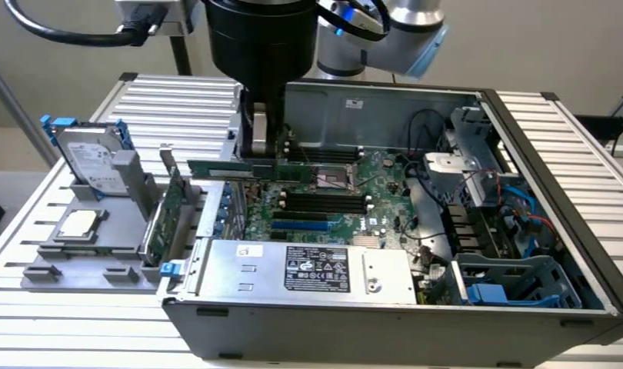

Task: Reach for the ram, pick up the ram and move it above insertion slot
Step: 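Pick up the ram and move it above insertion slot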

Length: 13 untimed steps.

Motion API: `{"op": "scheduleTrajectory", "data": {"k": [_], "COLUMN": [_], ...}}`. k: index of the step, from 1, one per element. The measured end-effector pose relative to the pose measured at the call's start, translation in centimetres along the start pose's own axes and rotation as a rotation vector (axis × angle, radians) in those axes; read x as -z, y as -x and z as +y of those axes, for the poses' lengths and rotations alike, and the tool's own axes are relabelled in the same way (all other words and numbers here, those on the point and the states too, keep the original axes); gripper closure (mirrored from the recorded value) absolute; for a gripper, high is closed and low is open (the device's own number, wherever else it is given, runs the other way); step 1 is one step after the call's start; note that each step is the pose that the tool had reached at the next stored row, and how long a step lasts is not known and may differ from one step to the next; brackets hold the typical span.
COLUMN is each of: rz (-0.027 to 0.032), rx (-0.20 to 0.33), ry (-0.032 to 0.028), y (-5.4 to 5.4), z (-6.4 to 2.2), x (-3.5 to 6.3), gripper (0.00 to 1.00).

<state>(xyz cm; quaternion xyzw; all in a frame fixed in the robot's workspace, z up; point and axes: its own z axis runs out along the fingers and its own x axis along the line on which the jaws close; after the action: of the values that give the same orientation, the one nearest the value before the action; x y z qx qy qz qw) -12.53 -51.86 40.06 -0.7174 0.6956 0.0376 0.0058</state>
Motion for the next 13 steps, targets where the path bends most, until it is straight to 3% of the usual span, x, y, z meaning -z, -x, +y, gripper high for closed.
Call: {"op": "scheduleTrajectory", "data": {"k": [6,13], "rz": [-0.0069,-0.0074], "rx": [0.000,0.000], "ry": [-0.0001,-0.0002], "y": [0.2,1.9], "z": [-2.62,-4.16], "x": [0.10,0.00], "gripper": [0.86,0.86]}}
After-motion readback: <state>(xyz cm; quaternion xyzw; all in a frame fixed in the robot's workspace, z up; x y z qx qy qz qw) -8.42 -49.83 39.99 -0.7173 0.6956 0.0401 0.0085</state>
